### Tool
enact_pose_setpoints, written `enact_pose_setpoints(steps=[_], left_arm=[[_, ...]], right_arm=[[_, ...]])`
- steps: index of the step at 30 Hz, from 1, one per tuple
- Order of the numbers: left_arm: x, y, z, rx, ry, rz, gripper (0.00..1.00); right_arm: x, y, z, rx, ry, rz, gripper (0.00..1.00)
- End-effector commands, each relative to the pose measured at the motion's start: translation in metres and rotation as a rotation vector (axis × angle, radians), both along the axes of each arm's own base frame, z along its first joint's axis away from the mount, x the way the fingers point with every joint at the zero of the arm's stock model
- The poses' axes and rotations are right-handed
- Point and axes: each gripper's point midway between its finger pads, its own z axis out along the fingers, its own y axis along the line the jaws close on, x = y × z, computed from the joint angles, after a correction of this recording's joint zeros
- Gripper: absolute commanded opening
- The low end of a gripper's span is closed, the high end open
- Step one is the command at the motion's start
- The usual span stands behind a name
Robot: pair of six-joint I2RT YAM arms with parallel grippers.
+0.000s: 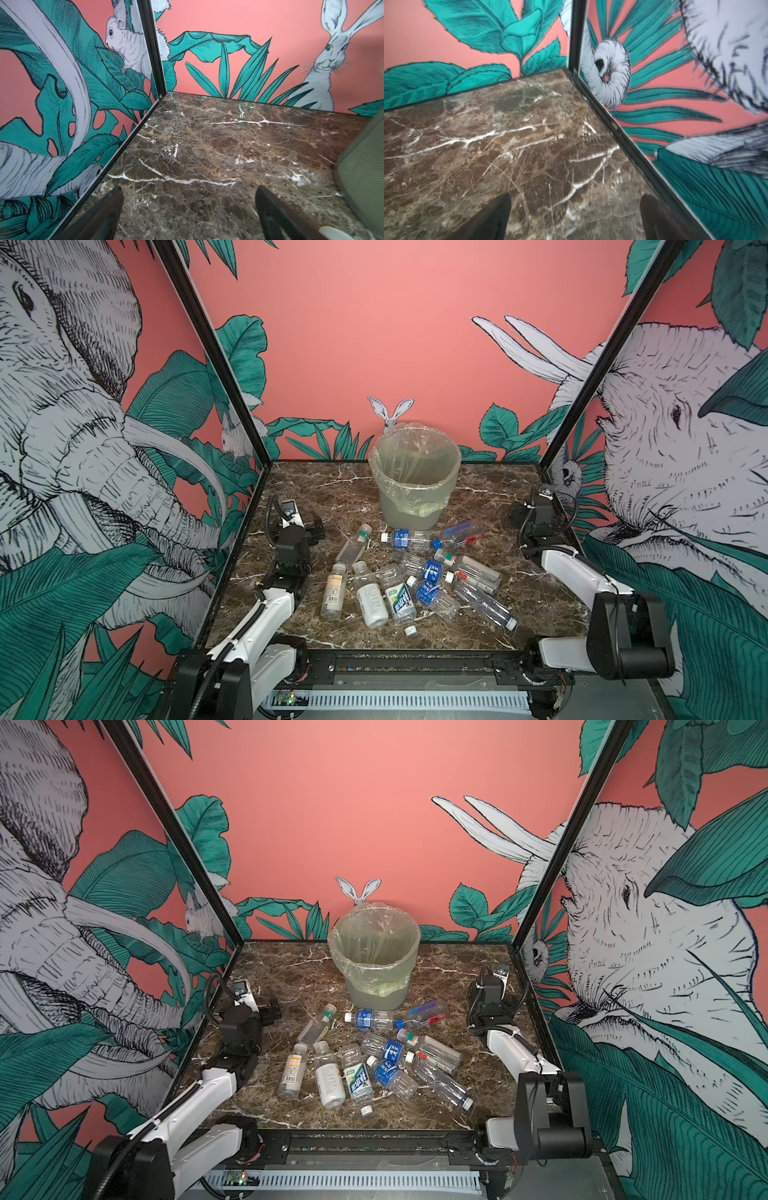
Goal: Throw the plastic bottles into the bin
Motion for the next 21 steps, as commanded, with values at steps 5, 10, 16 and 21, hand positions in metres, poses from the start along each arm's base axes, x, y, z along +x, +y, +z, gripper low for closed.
enact_pose_setpoints(steps=[5,10,16,21], left_arm=[[-0.024,-0.029,-0.017,-0.120,0.160,-0.121,1.00],[-0.028,-0.051,-0.021,-0.142,0.234,-0.226,0.97],[-0.028,-0.081,-0.034,-0.154,0.356,-0.352,0.96],[-0.026,-0.106,-0.046,-0.121,0.429,-0.436,0.94]], right_arm=[[-0.051,0.038,-0.026,0.179,0.174,0.116,0.99],[-0.074,0.080,-0.025,0.193,0.224,0.297,0.99],[-0.104,0.123,-0.024,0.169,0.275,0.495,0.99],[-0.122,0.145,-0.027,0.158,0.316,0.588,0.97]])
